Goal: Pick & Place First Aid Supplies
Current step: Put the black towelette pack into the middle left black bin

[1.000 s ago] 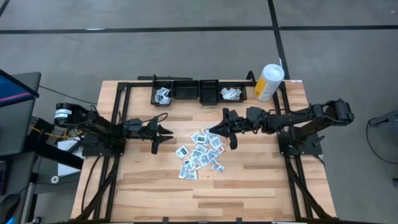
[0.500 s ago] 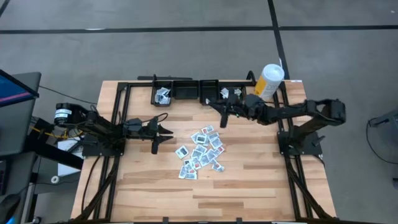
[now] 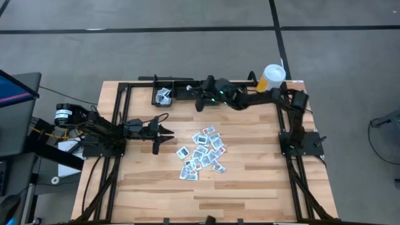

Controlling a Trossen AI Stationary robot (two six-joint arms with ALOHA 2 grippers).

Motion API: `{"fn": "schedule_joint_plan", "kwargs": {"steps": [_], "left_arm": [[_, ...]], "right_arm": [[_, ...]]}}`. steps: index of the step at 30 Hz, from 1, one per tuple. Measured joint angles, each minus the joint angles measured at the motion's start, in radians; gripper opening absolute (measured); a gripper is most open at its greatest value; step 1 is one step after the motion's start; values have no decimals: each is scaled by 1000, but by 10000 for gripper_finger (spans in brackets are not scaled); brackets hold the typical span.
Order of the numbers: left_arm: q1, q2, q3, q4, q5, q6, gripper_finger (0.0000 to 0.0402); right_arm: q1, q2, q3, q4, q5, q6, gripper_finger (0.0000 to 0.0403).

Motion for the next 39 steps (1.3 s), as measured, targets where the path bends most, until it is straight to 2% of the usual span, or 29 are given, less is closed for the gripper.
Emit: {"fn": "schedule_joint_plan", "kwargs": {"steps": [7, 11, 16, 24, 30, 34, 39], "left_arm": [[0, 0, 0, 0, 0, 0, 104], [0, 0, 0, 0, 0, 15, 104], [0, 0, 0, -2, 0, 15, 104], [0, 0, 0, -5, 0, 16, 104], [0, 0, 0, -5, 0, 16, 104], [0, 0, 0, -5, 0, 16, 104], [0, 0, 0, -5, 0, 16, 104]], "right_arm": [[-34, 162, 203, -161, -34, 8, 2], [-26, 198, 260, -178, -70, 9, 4], [-19, 207, 280, -203, -46, 6, 28], [-20, 166, 280, -253, -19, -23, 93], [-30, 131, 280, -331, 10, -37, 117], [-32, 83, 280, -450, 9, -105, 118], [-12, 6, 280, -711, 3, -249, 119]]}}
